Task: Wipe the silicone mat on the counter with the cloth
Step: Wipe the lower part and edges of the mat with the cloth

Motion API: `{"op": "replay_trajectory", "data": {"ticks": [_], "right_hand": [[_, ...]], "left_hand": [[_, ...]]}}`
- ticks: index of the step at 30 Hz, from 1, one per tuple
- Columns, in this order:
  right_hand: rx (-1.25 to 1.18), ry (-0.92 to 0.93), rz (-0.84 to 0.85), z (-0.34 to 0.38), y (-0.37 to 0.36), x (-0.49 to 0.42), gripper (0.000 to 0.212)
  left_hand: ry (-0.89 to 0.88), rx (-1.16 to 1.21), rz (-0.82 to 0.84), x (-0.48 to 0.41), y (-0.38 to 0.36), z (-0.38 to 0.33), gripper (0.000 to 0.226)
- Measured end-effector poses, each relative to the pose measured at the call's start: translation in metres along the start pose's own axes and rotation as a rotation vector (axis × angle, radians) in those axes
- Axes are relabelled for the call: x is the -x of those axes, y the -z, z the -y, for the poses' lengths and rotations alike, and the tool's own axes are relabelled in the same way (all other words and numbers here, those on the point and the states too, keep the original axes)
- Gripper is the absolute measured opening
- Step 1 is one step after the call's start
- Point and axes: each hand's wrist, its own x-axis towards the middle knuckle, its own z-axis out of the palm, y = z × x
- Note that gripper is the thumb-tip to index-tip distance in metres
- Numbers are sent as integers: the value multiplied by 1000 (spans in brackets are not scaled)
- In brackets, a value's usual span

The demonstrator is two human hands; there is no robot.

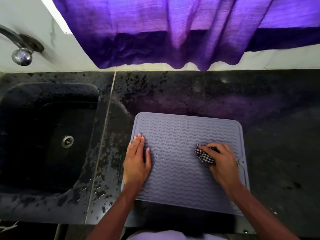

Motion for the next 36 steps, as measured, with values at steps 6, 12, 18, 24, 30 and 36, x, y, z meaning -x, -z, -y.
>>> {"op": "replay_trajectory", "data": {"ticks": [6, 12, 18, 24, 30, 36], "right_hand": [[-46, 34, 7, 50, -31, -13, 72], [-55, 77, 29, 95, -55, -25, 71], [-74, 236, 151, 155, -74, -47, 66], [-107, 179, 89, 143, -39, -32, 69], [31, -6, -24, 72, -5, 9, 77], [52, -23, -42, 58, -36, 15, 77]], "left_hand": [[-11, -3, -8, 0, -1, -2, 48], [17, 56, 18, -2, 1, -2, 47], [39, 213, 85, -2, 11, 4, 73], [200, 426, -61, -21, 21, -4, 49], [-382, 231, 331, -91, 4, 9, 43], [-611, -61, 530, -108, 1, 21, 58]]}}
